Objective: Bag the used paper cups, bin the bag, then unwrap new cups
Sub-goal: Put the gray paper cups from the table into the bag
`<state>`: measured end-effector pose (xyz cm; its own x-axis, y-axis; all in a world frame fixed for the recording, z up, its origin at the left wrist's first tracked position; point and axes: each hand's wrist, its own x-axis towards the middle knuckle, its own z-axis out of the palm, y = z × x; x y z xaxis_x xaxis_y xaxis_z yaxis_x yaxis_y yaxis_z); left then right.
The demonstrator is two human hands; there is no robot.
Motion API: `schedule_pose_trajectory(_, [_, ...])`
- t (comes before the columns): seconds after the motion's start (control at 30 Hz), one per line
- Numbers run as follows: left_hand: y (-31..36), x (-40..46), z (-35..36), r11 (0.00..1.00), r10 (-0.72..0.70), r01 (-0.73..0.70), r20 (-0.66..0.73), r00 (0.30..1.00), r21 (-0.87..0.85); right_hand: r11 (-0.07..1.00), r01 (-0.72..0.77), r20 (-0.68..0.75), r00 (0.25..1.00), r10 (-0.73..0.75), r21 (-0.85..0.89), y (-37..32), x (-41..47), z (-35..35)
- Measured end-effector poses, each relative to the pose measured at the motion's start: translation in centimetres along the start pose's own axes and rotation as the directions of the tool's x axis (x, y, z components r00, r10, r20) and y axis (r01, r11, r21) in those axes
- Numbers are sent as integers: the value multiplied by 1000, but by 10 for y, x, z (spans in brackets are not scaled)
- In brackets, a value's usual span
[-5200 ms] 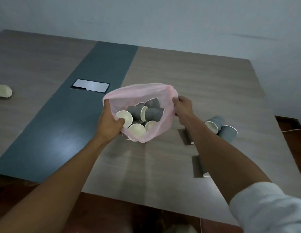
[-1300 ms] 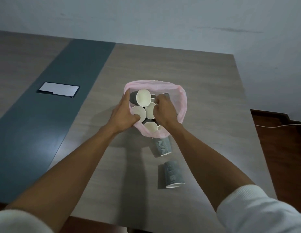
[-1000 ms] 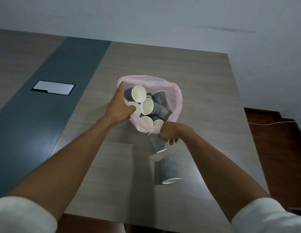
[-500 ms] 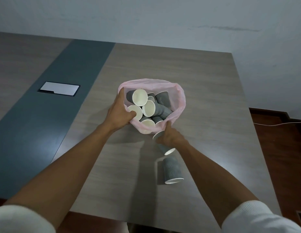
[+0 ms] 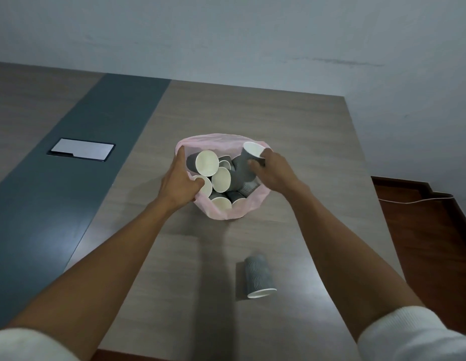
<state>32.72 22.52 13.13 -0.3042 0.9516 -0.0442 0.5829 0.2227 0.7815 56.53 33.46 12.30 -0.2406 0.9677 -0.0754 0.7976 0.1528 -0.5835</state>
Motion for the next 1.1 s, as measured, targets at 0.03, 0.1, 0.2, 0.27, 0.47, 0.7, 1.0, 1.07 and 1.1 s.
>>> schedule_pose_trajectory(0.03, [1,1,0,1000,-4,4,0,1000,-1,999,47,-27,999,-46,23,0,1,10])
schedule_pose_trajectory(0.1, [1,5,0,1000,-9,9,-3,1000,5,994,103,-50,994,-102,24,1,3,25])
schedule_pose_trajectory(0.2, [-2,8,1,1000,2,-2,5,1000,14,991,65,-78,994,-74,-115,8,11,44])
schedule_pose_trajectory(0.27, [-4,10,2,1000,6,-7,8,1000,18,987,52,-85,994,-66,-153,8,16,51])
schedule_pose_trajectory(0.47, [-7,12,5,1000,-5,5,17,1000,8,999,39,-57,998,-39,5,-3,13,52])
schedule_pose_trajectory(0.7, [2,7,11,998,-36,37,17,999,-43,996,-38,355,935,7,82,0,-19,39])
schedule_pose_trajectory(1.0, [1,-26,19,995,-35,38,33,999,-91,932,-72,712,625,320,-356,36,-89,71])
schedule_pose_trajectory(1.07, [-1,-31,20,993,-29,34,41,999,-111,924,-84,673,661,333,-374,43,-103,80])
schedule_pose_trajectory(1.1, [-1,-34,21,993,-23,28,42,999,-116,922,-78,656,680,327,-379,45,-110,84])
